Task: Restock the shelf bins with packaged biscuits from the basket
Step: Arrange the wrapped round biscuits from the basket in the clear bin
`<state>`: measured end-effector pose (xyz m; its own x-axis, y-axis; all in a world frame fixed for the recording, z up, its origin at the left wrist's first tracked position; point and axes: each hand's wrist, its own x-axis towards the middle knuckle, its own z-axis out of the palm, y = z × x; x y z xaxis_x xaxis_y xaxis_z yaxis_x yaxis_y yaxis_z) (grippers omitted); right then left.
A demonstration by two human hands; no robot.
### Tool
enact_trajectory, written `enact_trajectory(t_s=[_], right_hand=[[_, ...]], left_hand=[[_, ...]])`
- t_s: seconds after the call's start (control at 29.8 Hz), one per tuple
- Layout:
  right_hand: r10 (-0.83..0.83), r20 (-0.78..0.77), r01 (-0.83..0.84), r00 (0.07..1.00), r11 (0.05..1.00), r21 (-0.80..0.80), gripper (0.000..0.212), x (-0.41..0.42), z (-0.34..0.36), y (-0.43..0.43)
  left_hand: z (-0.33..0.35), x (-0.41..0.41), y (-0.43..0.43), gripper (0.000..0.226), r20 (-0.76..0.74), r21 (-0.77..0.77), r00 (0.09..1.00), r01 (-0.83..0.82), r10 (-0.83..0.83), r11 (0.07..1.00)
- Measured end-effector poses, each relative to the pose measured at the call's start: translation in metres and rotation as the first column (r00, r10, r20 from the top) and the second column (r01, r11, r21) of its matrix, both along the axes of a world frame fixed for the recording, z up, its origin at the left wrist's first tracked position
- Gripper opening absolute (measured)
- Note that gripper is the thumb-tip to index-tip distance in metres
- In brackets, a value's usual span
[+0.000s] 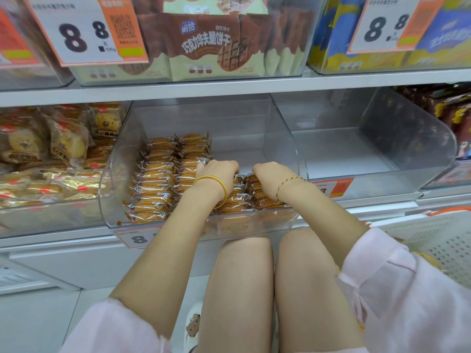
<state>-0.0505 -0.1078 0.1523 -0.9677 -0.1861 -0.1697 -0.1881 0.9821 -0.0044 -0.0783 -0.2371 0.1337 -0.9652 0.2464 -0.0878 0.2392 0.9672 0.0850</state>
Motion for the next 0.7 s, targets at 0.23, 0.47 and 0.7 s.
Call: enact_trajectory(t_s=[0.23, 0.47, 0.7], right_hand=[[0.047, 0.003, -0.047, 0.999, 0.999, 0.02, 0.033, 0.004, -0.007, -0.002], [0.038, -0.029, -0.037, 0.999, 0.999, 0.039, 0.033, 0.0, 0.002, 0.001], [0.022, -0.04, -0.021, 0.999, 1.0, 0.01, 0.034, 0.001, 0.005, 0.001]], left_hand=[[-0.001, 0.001, 0.001, 0.043, -0.008, 0.024, 1.0, 0.0, 0.001, 1.0], [0.002, 0.003, 0.002, 0.043, -0.022, 0.029, 1.0, -0.004, 0.004, 1.0], [0.002, 0.007, 0.003, 0.044, -0.042, 0.049, 0.999, -0.012, 0.014, 0.999]])
